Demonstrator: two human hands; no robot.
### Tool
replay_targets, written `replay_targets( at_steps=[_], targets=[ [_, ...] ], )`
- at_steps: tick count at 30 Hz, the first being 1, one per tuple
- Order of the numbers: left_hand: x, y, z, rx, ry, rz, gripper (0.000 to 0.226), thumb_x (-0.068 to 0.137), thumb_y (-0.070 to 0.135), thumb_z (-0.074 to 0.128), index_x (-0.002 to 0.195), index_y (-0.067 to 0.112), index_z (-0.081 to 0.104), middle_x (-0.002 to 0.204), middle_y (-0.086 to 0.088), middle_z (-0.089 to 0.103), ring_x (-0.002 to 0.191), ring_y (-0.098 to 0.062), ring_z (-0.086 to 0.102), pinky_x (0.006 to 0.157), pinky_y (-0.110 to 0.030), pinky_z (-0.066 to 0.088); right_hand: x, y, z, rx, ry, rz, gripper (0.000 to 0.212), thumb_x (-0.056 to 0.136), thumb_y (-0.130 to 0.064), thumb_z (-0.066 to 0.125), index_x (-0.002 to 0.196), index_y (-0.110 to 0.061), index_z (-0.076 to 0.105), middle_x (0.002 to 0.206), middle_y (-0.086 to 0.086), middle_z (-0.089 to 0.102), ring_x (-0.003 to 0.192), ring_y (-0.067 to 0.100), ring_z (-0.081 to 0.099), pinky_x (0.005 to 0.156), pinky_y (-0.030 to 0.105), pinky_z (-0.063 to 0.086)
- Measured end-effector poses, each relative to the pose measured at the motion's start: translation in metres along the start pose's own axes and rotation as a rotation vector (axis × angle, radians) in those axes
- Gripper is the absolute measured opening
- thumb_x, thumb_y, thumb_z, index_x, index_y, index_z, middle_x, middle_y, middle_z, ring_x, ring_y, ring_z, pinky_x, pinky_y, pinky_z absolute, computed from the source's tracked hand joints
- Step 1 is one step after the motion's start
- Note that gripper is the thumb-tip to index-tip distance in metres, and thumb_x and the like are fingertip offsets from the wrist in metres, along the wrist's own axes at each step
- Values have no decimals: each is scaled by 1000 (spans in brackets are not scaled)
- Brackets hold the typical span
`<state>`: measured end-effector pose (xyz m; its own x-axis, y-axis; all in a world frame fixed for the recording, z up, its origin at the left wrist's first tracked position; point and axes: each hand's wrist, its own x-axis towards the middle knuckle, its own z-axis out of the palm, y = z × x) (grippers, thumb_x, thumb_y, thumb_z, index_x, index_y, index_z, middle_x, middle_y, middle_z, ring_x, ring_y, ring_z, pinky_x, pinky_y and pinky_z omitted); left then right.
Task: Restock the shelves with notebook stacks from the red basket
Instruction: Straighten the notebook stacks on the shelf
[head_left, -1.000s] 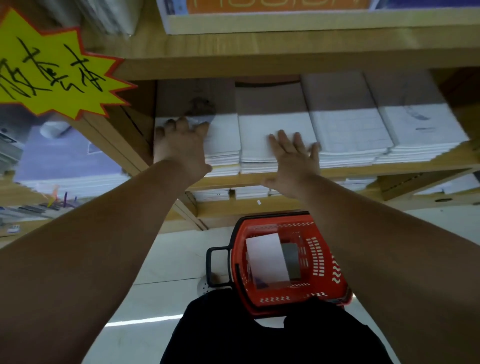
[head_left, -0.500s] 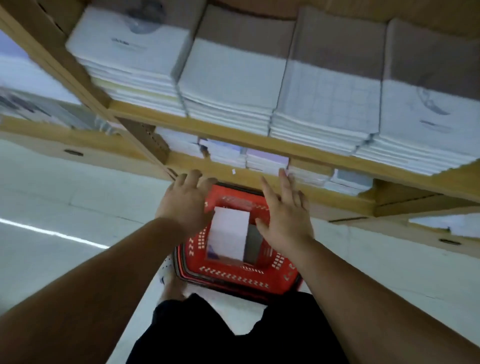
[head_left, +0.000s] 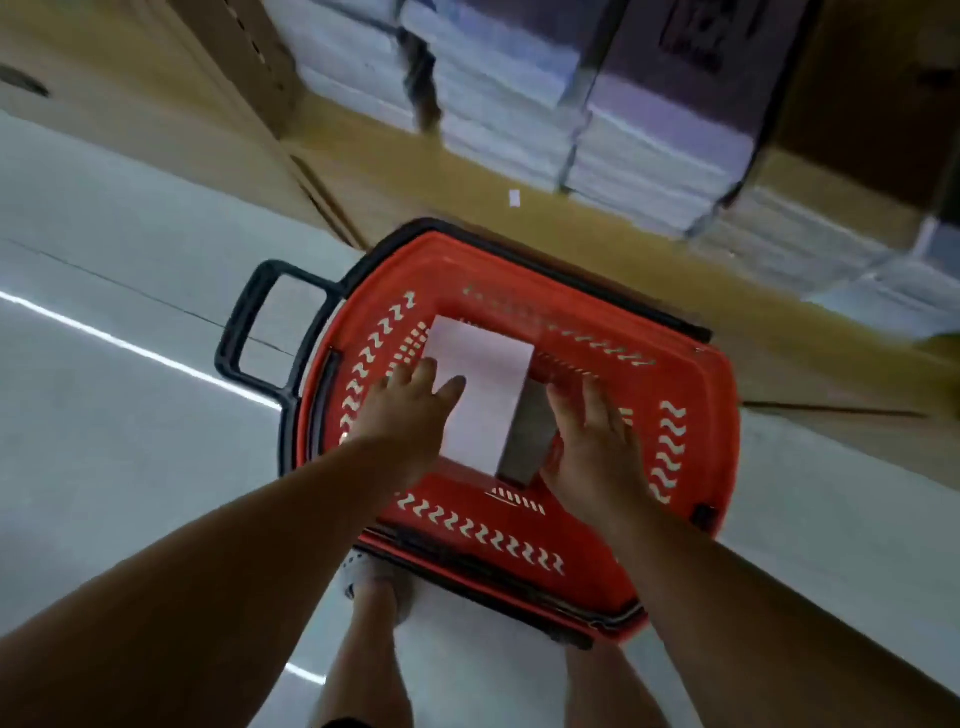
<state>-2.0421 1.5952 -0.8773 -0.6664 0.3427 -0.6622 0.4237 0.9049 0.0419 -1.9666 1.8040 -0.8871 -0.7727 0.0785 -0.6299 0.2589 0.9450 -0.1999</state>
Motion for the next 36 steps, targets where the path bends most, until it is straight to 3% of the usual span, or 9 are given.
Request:
replay_targets(
  at_steps=[5,7,10,13,18,21,24,29,36],
  targets=[
    [58,-3,67,11,-43,-7,86,92,41,64,158,30,10,163,-14,17,145,-39,27,112,-50,36,56,5,75,23,-28,10,95,91,-44,67,160,-41,2,169,6,-16,155,35,-9,123,61,15],
    [76,-4,91,37,-99,8,94,91,39,67,159,34,3,166,-16,5,147,-43,22,114,-52,34,73,4,100,25,-49,-5,93,92,-47,65,161,-39,3,168,6,-14,155,37,-10,124,61,12],
    [99,-7,112,55,-154,16,99,91,43,68,158,39,-6,165,-17,-19,150,-46,12,117,-53,29,95,2,126,111,-64,-15,88,95,-46,63,161,-39,6,169,2,-13,156,33,-5,123,55,21],
    [120,-12,131,-52,-126,-27,92,94,39,65,157,45,-3,164,-19,-23,149,-46,17,116,-51,33,117,5,151,154,-50,-14,86,96,-46,62,162,-35,8,170,5,-10,156,33,3,122,51,23],
    [133,-17,152,-181,-114,-75,103,88,34,75,157,45,0,159,-19,-34,148,-48,21,115,-51,38,132,1,176,261,-120,51,95,96,-49,59,160,-37,-9,168,5,-23,157,32,-8,123,53,21],
    [135,-20,157,-338,-99,-125,113,81,31,82,156,49,-1,162,-21,-1,144,-46,30,112,-52,41,132,-8,180,345,-102,73,97,97,-49,58,159,-38,-15,166,3,-28,155,28,-20,124,54,12],
    [139,-24,157,-473,-92,-139,116,79,30,85,156,47,0,146,-19,35,131,-39,45,110,-47,43,133,-16,182,455,-80,116,96,97,-46,60,160,-35,-12,167,1,-25,154,27,-21,124,50,6],
    [143,-16,151,-497,-2,-235,99,85,36,78,157,44,12,149,-13,43,134,-38,44,114,-50,39,134,-27,182,579,19,166,91,96,-41,65,162,-27,4,169,1,1,156,27,1,124,45,15],
    [133,-2,151,-547,102,-304,90,85,42,76,157,39,22,151,-8,45,138,-37,43,117,-51,35,134,-28,176,673,-2,177,91,95,-37,68,163,-25,9,169,4,4,155,28,11,123,41,20]
  ],
)
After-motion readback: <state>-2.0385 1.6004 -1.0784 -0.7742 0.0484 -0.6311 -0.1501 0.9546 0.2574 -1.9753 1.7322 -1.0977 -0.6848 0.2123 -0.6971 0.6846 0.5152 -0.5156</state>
